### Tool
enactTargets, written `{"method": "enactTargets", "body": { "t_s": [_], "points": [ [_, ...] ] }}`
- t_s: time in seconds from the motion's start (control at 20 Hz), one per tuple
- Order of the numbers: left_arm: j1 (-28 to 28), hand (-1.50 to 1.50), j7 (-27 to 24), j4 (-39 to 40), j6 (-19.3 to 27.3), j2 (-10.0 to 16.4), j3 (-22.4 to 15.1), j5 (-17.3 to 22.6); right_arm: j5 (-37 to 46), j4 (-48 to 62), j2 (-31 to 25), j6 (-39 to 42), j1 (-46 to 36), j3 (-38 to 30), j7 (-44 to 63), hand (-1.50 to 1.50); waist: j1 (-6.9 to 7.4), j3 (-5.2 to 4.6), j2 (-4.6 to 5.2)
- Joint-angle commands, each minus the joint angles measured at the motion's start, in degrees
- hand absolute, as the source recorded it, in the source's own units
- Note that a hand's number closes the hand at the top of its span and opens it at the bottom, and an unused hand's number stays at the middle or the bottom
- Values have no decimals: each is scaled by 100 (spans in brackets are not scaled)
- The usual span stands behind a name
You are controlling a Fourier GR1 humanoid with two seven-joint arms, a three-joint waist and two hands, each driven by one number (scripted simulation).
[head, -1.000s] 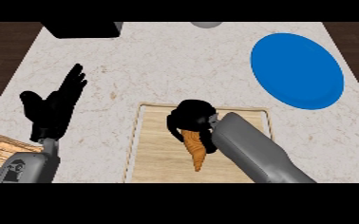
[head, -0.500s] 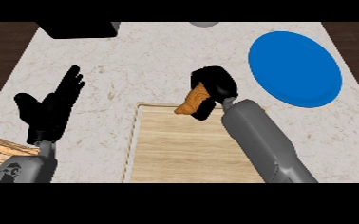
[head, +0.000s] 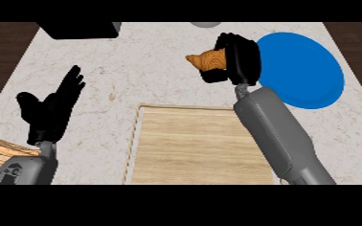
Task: Pick the croissant from the tray and place it in the plate
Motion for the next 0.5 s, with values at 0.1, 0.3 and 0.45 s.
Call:
{"method": "enactTargets", "body": {
  "t_s": [0.1, 0.3, 0.45],
  "points": [
    [198, 0, -251, 167, -85, -177, -50, -73, -48, -539, -287, -396, 243, -665, 497, 150, 78, -104, 52],
    [-195, 0, -143, 457, 34, -312, -33, -241, -429, -589, -408, -457, 380, -1089, 345, 150, 81, -103, 71],
    [133, 0, -440, 488, -178, -259, -11, -247, -869, -656, -933, -289, 642, -1475, -104, 150, 80, -103, 67]
  ]
}}
